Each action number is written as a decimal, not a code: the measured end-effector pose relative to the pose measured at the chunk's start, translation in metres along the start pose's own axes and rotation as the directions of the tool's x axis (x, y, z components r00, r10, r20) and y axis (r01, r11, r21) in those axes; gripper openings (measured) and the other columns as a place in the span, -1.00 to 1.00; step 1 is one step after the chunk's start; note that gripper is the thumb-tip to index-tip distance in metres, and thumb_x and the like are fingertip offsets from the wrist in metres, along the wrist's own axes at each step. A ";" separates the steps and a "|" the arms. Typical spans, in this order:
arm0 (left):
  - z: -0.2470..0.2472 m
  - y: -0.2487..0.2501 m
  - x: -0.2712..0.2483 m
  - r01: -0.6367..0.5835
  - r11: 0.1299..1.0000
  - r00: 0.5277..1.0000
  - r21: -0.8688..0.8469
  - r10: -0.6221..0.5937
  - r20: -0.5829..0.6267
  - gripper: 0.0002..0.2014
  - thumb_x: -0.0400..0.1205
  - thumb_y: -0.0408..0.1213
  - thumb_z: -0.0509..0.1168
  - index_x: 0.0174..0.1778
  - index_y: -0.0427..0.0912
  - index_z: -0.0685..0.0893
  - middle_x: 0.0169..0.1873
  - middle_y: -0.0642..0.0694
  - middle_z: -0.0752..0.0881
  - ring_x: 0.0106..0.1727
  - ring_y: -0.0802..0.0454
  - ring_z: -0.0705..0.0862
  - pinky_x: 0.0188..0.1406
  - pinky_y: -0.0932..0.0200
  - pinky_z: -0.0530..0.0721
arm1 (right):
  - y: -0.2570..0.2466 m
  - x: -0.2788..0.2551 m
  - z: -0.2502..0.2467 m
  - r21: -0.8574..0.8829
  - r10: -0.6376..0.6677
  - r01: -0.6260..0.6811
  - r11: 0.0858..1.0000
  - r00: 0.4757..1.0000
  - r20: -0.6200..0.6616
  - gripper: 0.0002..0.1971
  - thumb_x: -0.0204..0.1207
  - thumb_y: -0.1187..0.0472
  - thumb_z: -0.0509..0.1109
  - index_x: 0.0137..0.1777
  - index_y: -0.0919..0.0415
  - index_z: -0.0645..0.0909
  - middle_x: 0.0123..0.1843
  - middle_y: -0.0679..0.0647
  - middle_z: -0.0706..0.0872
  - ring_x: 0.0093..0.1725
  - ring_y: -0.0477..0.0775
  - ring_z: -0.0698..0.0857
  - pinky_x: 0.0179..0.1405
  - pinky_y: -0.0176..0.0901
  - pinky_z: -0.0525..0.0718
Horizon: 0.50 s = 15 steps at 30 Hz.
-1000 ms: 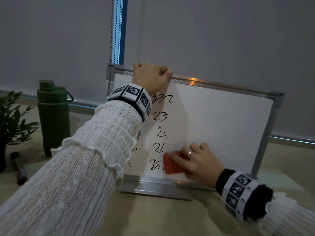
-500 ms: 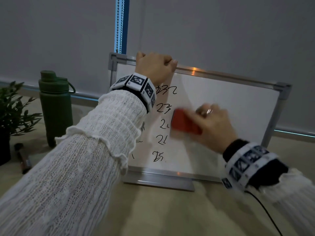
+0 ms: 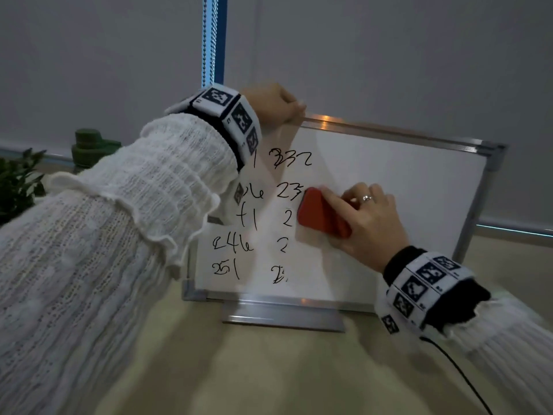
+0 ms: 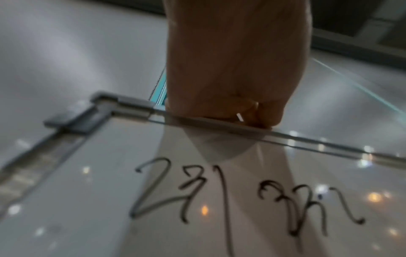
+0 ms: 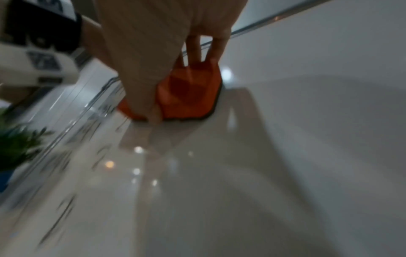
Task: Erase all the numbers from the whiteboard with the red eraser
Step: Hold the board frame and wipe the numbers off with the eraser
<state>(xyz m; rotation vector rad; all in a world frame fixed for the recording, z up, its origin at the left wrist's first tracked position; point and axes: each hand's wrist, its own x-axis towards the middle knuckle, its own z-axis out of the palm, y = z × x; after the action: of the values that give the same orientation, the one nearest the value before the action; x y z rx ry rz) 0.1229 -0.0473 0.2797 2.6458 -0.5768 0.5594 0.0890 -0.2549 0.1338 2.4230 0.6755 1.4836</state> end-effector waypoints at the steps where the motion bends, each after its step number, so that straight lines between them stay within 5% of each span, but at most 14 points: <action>1: 0.002 -0.001 -0.001 0.021 0.999 1.000 0.034 -0.021 -0.021 -0.54 0.70 0.05 -0.06 0.33 -0.07 0.59 0.02 -0.08 0.63 0.08 -0.06 0.56 0.35 0.02 0.31 | -0.006 -0.008 0.005 0.006 -0.021 0.021 1.000 1.000 0.012 -0.28 0.10 0.00 0.42 0.35 0.06 0.39 -0.17 0.23 0.64 -0.25 0.25 0.55 -0.35 -0.01 0.48; 3: 0.006 -0.004 0.000 0.065 0.993 0.996 0.098 -0.059 -0.061 -0.53 0.69 0.07 -0.08 0.34 -0.02 0.57 0.19 -0.12 0.68 0.35 -0.15 0.52 0.55 -0.21 0.02 | -0.020 -0.038 0.021 -0.008 -0.205 0.206 0.978 0.975 0.081 -0.39 0.22 0.00 0.33 0.33 0.03 0.40 -0.12 0.16 0.56 -0.24 0.16 0.46 -0.35 -0.06 0.40; 5: 0.008 -0.004 0.001 0.072 0.992 0.995 0.106 -0.064 -0.079 -0.53 0.69 0.07 -0.08 0.32 -0.04 0.58 0.24 -0.14 0.67 0.41 -0.16 0.49 0.56 -0.24 -0.05 | -0.026 -0.065 0.034 -0.019 -0.421 0.429 0.903 0.893 0.155 -0.54 0.41 -0.06 0.24 0.30 0.03 0.43 -0.08 0.10 0.42 -0.25 0.09 0.38 -0.34 -0.08 0.29; 7: 0.008 -0.003 0.000 0.072 0.992 0.995 0.099 -0.065 -0.075 -0.55 0.69 0.06 -0.07 0.26 -0.02 0.61 0.23 -0.13 0.67 0.40 -0.14 0.49 0.56 -0.22 -0.04 | -0.022 -0.064 0.037 0.002 -0.479 0.484 0.875 0.865 0.151 -0.54 0.39 -0.05 0.26 0.30 0.03 0.45 -0.09 0.10 0.41 -0.24 0.09 0.36 -0.33 -0.08 0.30; 9: 0.008 -0.003 0.001 0.071 0.993 0.995 0.096 -0.064 -0.073 -0.56 0.69 0.05 -0.07 0.25 -0.01 0.62 0.19 -0.12 0.68 0.39 -0.12 0.49 0.56 -0.19 -0.04 | -0.013 -0.035 0.026 -0.034 -0.369 0.372 0.927 0.926 0.074 -0.42 0.22 0.03 0.27 0.32 0.02 0.43 -0.11 0.12 0.54 -0.23 0.12 0.40 -0.36 -0.09 0.39; 11: 0.009 -0.004 0.003 0.071 0.994 0.995 0.086 -0.065 -0.077 -0.57 0.69 0.05 -0.06 0.23 -0.01 0.64 0.06 -0.09 0.67 0.36 -0.11 0.52 0.55 -0.16 -0.03 | 0.000 0.003 0.009 -0.020 -0.126 0.126 0.992 0.992 -0.009 -0.31 0.13 0.00 0.38 0.36 0.06 0.44 -0.14 0.21 0.64 -0.22 0.22 0.51 -0.35 -0.04 0.48; 13: 0.012 -0.005 0.004 0.070 0.995 0.995 0.070 -0.064 -0.082 -0.57 0.68 0.05 -0.05 0.19 -0.01 0.65 -0.07 -0.01 0.60 0.33 -0.11 0.54 0.56 -0.17 -0.05 | 0.008 0.030 -0.005 0.026 0.076 -0.075 0.997 0.996 -0.041 -0.28 0.13 -0.06 0.40 0.37 0.11 0.50 -0.13 0.28 0.63 -0.22 0.30 0.57 -0.30 0.02 0.53; 15: 0.013 -0.006 0.004 0.062 0.996 0.995 0.059 -0.057 -0.085 -0.57 0.68 0.05 -0.06 0.17 -0.02 0.66 -0.10 0.00 0.59 0.30 -0.11 0.56 0.56 -0.20 -0.07 | 0.002 0.028 -0.002 0.030 0.133 -0.132 0.991 0.989 -0.057 -0.31 0.19 -0.12 0.31 0.36 0.10 0.49 -0.13 0.27 0.62 -0.21 0.29 0.56 -0.29 0.01 0.52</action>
<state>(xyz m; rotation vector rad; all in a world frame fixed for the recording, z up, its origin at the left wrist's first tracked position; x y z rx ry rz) 0.1326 -0.0492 0.2693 2.6724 -0.4613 0.6758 0.0988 -0.2431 0.1576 2.4968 0.5584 1.6113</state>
